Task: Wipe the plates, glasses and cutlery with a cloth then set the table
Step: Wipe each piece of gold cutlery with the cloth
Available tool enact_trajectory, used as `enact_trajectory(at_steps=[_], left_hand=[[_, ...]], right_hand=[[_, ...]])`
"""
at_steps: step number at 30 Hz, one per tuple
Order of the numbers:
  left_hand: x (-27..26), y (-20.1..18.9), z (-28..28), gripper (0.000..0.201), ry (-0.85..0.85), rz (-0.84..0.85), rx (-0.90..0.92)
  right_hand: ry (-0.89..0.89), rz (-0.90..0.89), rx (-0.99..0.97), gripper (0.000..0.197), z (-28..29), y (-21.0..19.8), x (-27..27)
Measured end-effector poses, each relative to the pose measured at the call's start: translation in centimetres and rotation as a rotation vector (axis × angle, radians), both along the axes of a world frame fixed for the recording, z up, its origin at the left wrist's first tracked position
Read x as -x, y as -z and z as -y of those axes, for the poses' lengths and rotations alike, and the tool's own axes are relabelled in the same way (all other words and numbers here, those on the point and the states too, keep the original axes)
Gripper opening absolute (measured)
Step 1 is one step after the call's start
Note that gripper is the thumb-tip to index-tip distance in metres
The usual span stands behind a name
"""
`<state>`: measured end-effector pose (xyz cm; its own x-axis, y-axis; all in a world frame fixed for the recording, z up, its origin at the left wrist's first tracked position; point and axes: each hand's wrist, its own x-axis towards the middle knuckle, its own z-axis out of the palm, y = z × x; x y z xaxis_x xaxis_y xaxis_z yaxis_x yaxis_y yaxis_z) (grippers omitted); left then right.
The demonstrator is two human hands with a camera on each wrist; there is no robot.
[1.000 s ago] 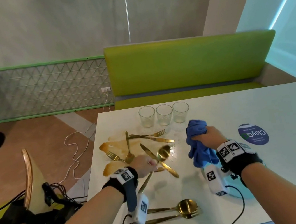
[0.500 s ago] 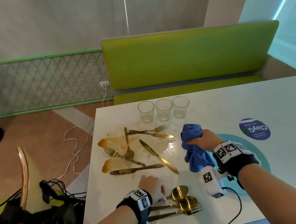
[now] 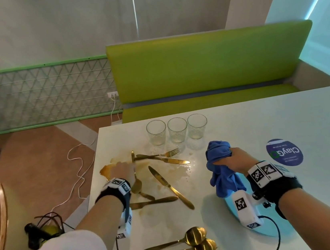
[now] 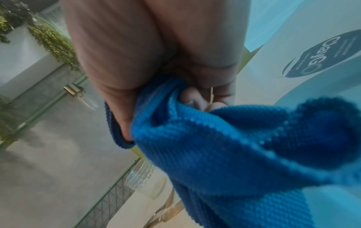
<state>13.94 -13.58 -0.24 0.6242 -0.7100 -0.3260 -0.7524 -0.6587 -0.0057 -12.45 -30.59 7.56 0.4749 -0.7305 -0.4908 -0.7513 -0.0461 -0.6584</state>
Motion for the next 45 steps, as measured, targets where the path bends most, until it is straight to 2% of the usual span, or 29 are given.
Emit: enact_trajectory(at_steps=[4,7,11,13,16,20,25,29,32,35,37,39,41,45], left_hand=[[-1.6,0.9,0.8,0.048,0.122,0.011,-0.147],[-1.9,2.0,1.0,0.036,0.191,-0.001,-0.164],[-2.4,2.2,1.0,0.02,0.242,0.018,-0.098],[-2.9,2.1,1.1,0.016,0.25,0.001,-0.069],[-3.2,1.8,1.4,0.016,0.331,-0.007,-0.085],[-4.1,2.0,1.7,0.021,0.394,-0.048,-0.13],[-5.1,1.1,1.9,0.019,0.235,-0.112,-0.044],[-5.0,-1.3,2.7,0.022,0.053,-0.182,0.215],[-3.6,-3.5,3.4,0.02,-0.143,-0.383,0.484],[-0.9,-5.2,4.1,0.009,-0.32,-0.639,0.677],[0.9,-5.9,4.1,0.019,-0.399,-0.834,0.73],[2.7,-6.5,3.9,0.017,-0.417,-0.933,0.743],[4.2,-7.0,3.6,0.01,-0.382,-0.957,0.725],[6.1,-7.2,3.1,0.03,-0.358,-0.97,0.748]], right_hand=[[-0.096,-0.039,0.032,0.019,1.6,1.0,-0.7],[-0.144,-0.014,-0.021,0.019,1.9,1.0,-1.5],[-0.162,0.066,-0.136,0.039,1.9,1.3,-2.7],[-0.148,0.096,-0.164,0.039,1.8,1.6,-3.4],[-0.121,0.134,-0.219,0.032,1.5,1.7,-3.7],[-0.133,0.14,-0.226,0.038,1.2,1.6,-3.9],[-0.111,0.175,-0.248,0.042,0.8,1.2,-3.8],[-0.126,0.236,-0.235,0.035,-0.3,0.7,-5.2],[-0.16,0.28,-0.201,0.02,-1.5,0.4,-7.3],[-0.176,0.33,-0.147,0.017,-2.2,0.6,-9.5],[-0.145,0.367,-0.104,0.023,-2.7,0.7,-10.8],[-0.105,0.4,-0.084,0.033,-3.1,0.8,-12.0],[-0.063,0.398,-0.025,0.039,-3.2,1.0,-12.7],[0.11,0.398,0.09,0.04,-3.1,1.1,-13.1]])
